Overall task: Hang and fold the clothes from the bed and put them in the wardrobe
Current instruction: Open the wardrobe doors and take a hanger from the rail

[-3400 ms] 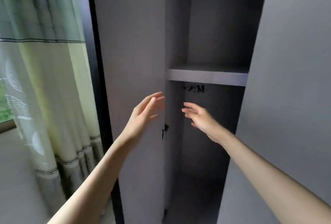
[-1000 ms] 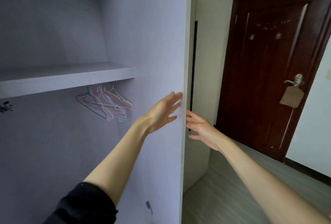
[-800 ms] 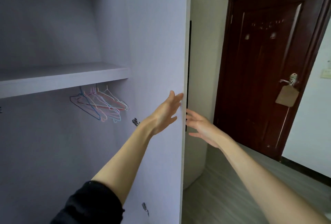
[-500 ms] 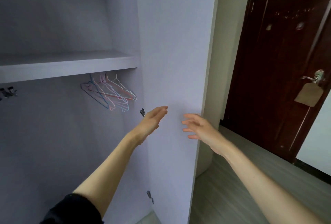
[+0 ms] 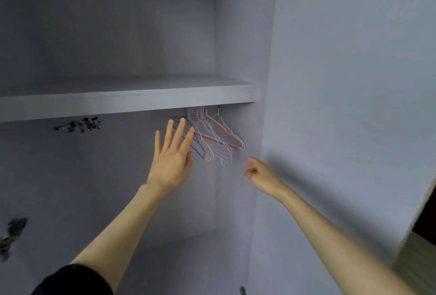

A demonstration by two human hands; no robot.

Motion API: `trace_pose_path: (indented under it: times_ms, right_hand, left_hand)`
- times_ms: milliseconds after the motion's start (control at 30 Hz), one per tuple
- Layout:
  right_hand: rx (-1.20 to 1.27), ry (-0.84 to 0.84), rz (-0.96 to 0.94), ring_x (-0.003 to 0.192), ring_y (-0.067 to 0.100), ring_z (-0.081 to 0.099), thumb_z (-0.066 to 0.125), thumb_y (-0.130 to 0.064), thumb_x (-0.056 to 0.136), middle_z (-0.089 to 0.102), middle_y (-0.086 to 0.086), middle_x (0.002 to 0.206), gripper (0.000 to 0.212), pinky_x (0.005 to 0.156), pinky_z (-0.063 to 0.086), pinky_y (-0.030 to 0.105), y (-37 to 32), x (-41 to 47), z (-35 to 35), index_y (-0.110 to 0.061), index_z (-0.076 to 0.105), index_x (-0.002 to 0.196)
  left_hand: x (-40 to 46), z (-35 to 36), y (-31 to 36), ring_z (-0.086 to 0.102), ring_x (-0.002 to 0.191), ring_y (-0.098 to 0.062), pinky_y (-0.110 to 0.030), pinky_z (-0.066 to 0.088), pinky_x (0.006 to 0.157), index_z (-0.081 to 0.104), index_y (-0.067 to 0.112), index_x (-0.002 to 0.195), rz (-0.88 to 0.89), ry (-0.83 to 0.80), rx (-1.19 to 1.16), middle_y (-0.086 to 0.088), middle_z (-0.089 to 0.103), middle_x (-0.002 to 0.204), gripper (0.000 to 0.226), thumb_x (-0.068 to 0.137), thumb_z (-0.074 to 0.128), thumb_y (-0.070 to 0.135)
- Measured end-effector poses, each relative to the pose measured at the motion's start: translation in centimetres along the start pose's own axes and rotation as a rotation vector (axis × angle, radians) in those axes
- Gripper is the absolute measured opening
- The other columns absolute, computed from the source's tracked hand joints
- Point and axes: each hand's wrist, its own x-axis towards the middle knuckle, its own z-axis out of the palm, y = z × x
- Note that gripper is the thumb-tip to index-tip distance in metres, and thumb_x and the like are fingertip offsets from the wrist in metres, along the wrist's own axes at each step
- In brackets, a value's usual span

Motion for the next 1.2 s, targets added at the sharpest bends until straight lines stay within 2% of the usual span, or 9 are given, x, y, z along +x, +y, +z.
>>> trace_pose_path:
  times_ms: [67,133,300,500,633,767,933,1100,1200]
  right_hand:
    - [-0.046,-0.003,0.020,0.122,0.027,0.050,0.045,-0.016,0.097,0.050,0.012,0.136,0.049,0.087,0.044,0.029,-0.2,3.5,1.0,-0.012,0.034,0.144]
    - [-0.082,-0.013,0.041,0.129,0.026,0.045,0.045,-0.017,0.097,0.044,0.012,0.143,0.052,0.101,0.039,0.032,-0.2,6.5,1.8,-0.011,0.029,0.146]
    - [-0.168,0.014,0.048,0.132,0.030,0.041,0.044,-0.016,0.098,0.038,0.015,0.147,0.055,0.105,0.033,0.030,-0.2,13.0,2.7,-0.012,0.023,0.149]
    - [-0.254,0.041,-0.008,0.127,0.035,0.044,0.044,-0.008,0.094,0.033,0.016,0.149,0.059,0.105,0.037,0.037,0.3,19.9,3.5,-0.012,0.022,0.149]
    - [-0.380,0.058,0.019,0.138,0.034,0.028,0.046,-0.009,0.093,0.024,0.019,0.152,0.061,0.112,0.025,0.036,1.3,24.2,3.6,-0.004,0.019,0.148]
    - [-0.449,-0.026,0.065,0.143,0.033,0.015,0.046,-0.023,0.096,0.005,0.017,0.157,0.069,0.115,0.019,0.038,2.6,27.0,4.4,-0.007,0.007,0.150]
    - [-0.215,-0.053,0.175,0.138,0.031,0.031,0.056,-0.028,0.093,0.027,0.019,0.152,0.075,0.110,0.027,0.032,3.3,28.8,5.4,0.002,0.013,0.147]
    - [-0.221,-0.113,0.118,0.116,0.033,0.055,0.056,-0.019,0.092,0.058,0.016,0.128,0.043,0.098,0.044,0.037,3.3,28.9,6.9,-0.004,0.049,0.132]
    - [-0.253,-0.109,0.033,0.115,0.034,0.055,0.050,-0.015,0.095,0.058,0.018,0.127,0.039,0.096,0.044,0.035,2.7,28.0,8.6,-0.004,0.047,0.132]
  left_hand:
    - [2.3,1.1,-2.5,-0.035,0.133,-0.026,-0.053,-0.015,0.111,-0.005,0.021,0.149,-0.031,0.017,0.101,-0.004,-0.024,0.153,0.065,0.099,0.035,0.026]
    - [4.5,2.3,-4.5,-0.031,0.136,-0.028,-0.055,-0.016,0.110,-0.012,0.022,0.145,-0.029,0.051,0.177,-0.005,-0.026,0.151,0.067,0.099,0.036,0.029]
    - [9.4,4.0,-7.8,-0.011,0.142,-0.030,-0.062,-0.006,0.109,0.009,0.015,0.149,-0.017,0.123,0.203,-0.013,0.003,0.157,0.067,0.095,0.046,0.027]
    - [11.6,7.6,-11.0,-0.024,0.140,-0.029,-0.065,-0.008,0.109,-0.013,0.023,0.145,-0.111,0.087,0.245,-0.007,-0.023,0.152,0.068,0.098,0.034,0.037]
    - [12.1,9.2,-11.1,-0.013,0.141,-0.035,-0.068,-0.005,0.105,-0.001,0.018,0.149,-0.114,0.143,0.294,-0.011,-0.013,0.154,0.074,0.093,0.045,0.037]
    - [12.2,10.1,-11.6,-0.006,0.143,-0.032,-0.067,-0.001,0.106,0.000,0.018,0.150,-0.099,0.207,0.332,-0.011,-0.009,0.155,0.066,0.095,0.030,0.041]
    - [12.2,10.4,-11.7,-0.010,0.143,-0.025,-0.063,-0.005,0.108,-0.001,0.022,0.150,-0.111,0.237,0.290,-0.005,-0.010,0.155,0.060,0.097,0.023,0.039]
    - [12.3,10.7,-11.8,-0.011,0.143,-0.025,-0.063,-0.006,0.109,-0.003,0.024,0.150,-0.126,0.241,0.292,-0.004,-0.012,0.155,0.060,0.097,0.021,0.040]
    - [12.3,10.4,-11.7,-0.009,0.143,-0.026,-0.062,-0.007,0.109,-0.003,0.023,0.149,-0.123,0.232,0.284,-0.005,-0.011,0.155,0.060,0.097,0.021,0.040]
